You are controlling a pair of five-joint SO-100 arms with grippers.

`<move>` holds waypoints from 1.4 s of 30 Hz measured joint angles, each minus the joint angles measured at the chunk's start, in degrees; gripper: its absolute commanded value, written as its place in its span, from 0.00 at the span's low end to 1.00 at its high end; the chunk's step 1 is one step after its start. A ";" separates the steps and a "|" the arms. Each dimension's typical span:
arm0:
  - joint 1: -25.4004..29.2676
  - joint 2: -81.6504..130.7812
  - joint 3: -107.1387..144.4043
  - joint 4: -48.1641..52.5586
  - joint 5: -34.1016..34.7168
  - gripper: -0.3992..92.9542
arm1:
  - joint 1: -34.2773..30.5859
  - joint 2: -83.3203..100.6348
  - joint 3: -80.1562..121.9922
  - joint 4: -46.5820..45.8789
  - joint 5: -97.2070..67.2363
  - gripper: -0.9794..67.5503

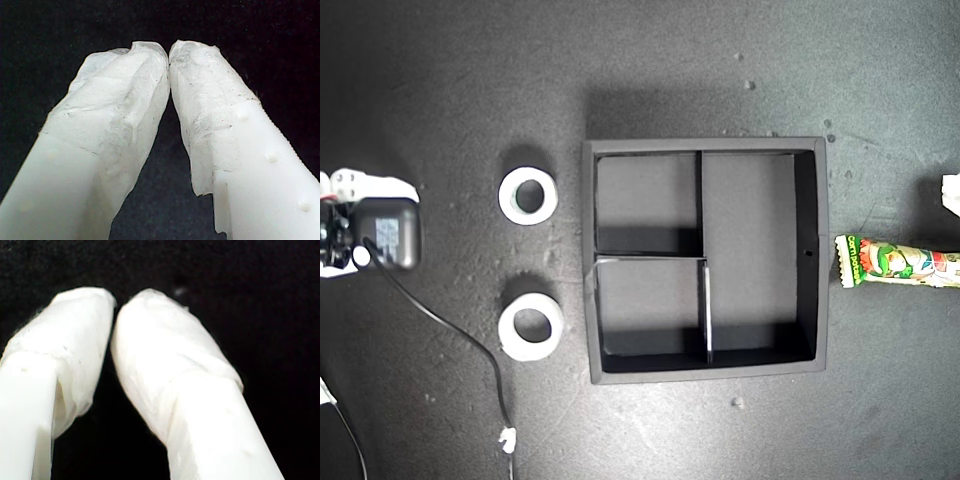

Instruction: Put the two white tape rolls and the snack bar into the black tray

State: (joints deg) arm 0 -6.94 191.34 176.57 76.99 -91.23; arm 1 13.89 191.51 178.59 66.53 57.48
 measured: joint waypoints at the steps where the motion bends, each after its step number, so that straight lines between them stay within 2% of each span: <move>1: 0.00 0.00 0.00 0.00 -0.09 0.01 | 0.00 0.00 0.00 0.00 0.00 0.01; 9: 0.00 0.00 0.00 -0.18 -1.05 0.01 | 0.62 0.00 0.00 -0.18 1.85 0.01; 14: 1.23 0.09 0.00 -4.04 -1.05 0.00 | 0.70 0.00 0.00 -7.65 7.73 0.01; 19: 4.31 0.09 0.00 -14.77 1.67 0.00 | 0.53 0.00 0.00 -17.14 16.79 0.01; 24: 6.77 0.09 0.00 -30.23 9.23 0.11 | 0.44 0.00 0.00 -24.35 21.01 0.01; 30: 9.14 0.09 0.00 -40.34 14.06 0.19 | -0.70 0.00 0.00 -27.69 21.01 0.02; 37: 10.63 -0.26 -1.14 -42.89 18.28 0.19 | -4.04 0.00 -0.79 -31.11 21.01 0.28; 42: 10.90 -15.47 -11.25 -42.01 20.92 0.20 | -5.27 -0.35 -7.03 -29.00 19.86 0.34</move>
State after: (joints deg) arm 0 3.96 175.87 165.32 34.98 -70.31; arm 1 8.61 191.16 171.56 37.53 77.34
